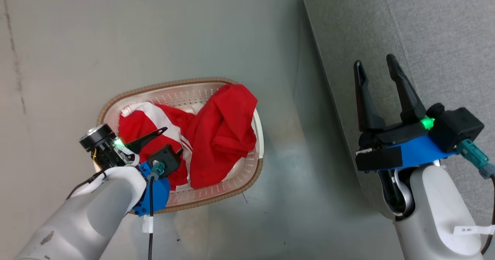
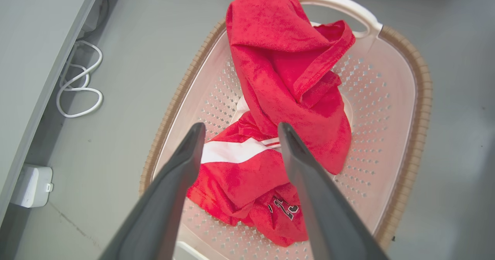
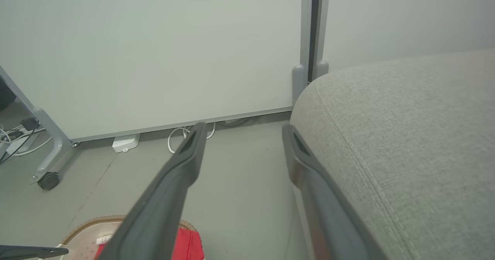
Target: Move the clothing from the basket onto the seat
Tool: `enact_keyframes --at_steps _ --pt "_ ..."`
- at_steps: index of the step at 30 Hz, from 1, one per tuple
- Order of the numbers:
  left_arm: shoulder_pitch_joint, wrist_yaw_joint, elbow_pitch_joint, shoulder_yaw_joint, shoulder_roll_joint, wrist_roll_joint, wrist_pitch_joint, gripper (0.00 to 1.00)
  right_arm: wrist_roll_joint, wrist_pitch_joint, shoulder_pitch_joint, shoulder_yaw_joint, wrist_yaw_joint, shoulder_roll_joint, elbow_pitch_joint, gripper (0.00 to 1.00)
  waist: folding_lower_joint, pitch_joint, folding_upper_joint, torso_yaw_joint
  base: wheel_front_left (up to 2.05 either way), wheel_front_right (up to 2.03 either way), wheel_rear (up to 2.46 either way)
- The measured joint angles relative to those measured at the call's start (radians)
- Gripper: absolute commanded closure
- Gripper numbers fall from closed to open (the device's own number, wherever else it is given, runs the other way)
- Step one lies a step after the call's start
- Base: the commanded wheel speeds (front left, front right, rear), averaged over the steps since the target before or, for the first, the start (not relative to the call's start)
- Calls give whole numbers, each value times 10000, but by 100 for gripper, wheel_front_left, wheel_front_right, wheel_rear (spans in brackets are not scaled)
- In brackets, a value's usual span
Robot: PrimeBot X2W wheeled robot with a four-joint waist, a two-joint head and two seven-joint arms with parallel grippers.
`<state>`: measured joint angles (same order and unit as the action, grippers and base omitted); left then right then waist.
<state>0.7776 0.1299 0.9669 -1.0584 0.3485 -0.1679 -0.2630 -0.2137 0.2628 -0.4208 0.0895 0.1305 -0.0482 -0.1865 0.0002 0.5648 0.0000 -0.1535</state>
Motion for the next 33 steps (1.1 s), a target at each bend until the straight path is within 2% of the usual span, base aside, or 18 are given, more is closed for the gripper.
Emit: enact_keyframes --at_steps 5,9,20,33 --pt "759 0 750 -1452 82 -418 -2 0 19 0 -465 104 0 -2 186 0 0 739 0 -144 0 0 0" --pt "1240 0 1315 -2075 90 -454 291 0 105 0 -840 161 0 0 313 0 0 1339 0 -246 0 0 0" --pt "1711 0 2054 -2209 -69 648 1457 0 385 0 -1345 263 0 0 729 0 -1 2726 0 -510 0 0 0" --pt "2661 0 2704 -2213 -90 1235 1653 0 453 2 -1498 318 0 0 1388 0 -1 3912 0 -786 0 0 0"
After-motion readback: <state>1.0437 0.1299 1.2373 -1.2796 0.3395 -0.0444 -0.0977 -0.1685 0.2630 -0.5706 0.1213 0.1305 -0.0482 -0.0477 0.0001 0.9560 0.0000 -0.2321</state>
